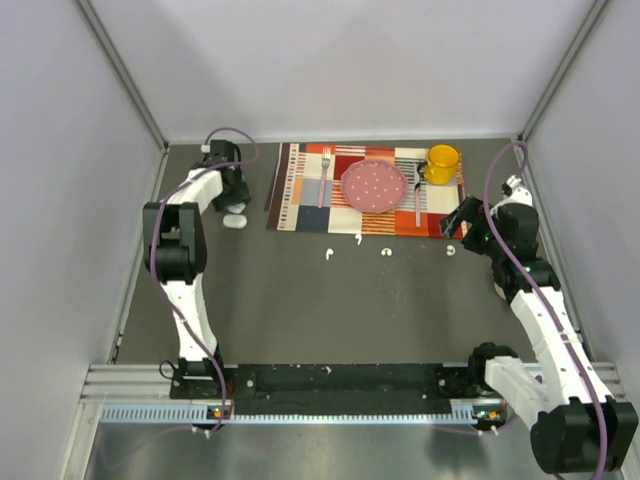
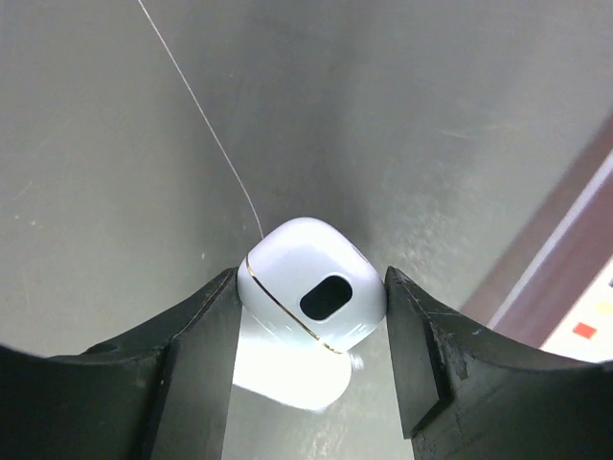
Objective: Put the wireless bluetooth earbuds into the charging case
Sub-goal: Pick up the charging case from the corner of the board, then place the charging case at the center of the board, then pick up the charging case from the center of the board.
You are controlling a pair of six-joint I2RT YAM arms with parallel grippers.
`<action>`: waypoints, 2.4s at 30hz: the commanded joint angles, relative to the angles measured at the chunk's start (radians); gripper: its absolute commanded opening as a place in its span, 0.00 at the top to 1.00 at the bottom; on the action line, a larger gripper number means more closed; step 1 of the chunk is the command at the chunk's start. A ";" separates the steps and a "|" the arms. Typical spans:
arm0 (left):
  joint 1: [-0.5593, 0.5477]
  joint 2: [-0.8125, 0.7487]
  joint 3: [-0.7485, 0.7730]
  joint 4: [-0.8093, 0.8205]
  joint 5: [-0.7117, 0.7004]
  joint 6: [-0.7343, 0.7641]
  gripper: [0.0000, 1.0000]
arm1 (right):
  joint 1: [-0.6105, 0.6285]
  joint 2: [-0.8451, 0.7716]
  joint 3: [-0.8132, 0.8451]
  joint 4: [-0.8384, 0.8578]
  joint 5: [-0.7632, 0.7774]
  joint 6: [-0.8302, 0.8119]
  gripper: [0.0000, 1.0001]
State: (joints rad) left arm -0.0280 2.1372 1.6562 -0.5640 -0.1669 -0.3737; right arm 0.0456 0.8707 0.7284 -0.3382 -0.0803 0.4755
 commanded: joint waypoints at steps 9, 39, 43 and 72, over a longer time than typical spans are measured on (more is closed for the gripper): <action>-0.096 -0.497 -0.277 0.202 0.300 0.147 1.00 | 0.007 -0.058 0.042 0.011 -0.038 0.038 0.01; -1.038 -0.418 -0.592 0.187 0.127 0.446 0.94 | 0.005 -0.269 -0.149 -0.122 -0.138 0.083 0.01; -1.046 -0.408 -0.602 0.191 0.118 0.456 0.63 | 0.007 -0.282 -0.155 -0.130 -0.131 0.089 0.01; -1.056 -0.533 -0.700 0.187 -0.187 -0.248 0.17 | 0.005 -0.274 -0.142 -0.133 -0.164 0.103 0.01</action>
State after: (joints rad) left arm -1.0748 1.6363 0.9951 -0.3985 -0.2684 -0.4698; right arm 0.0456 0.5980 0.5755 -0.4808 -0.2348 0.5732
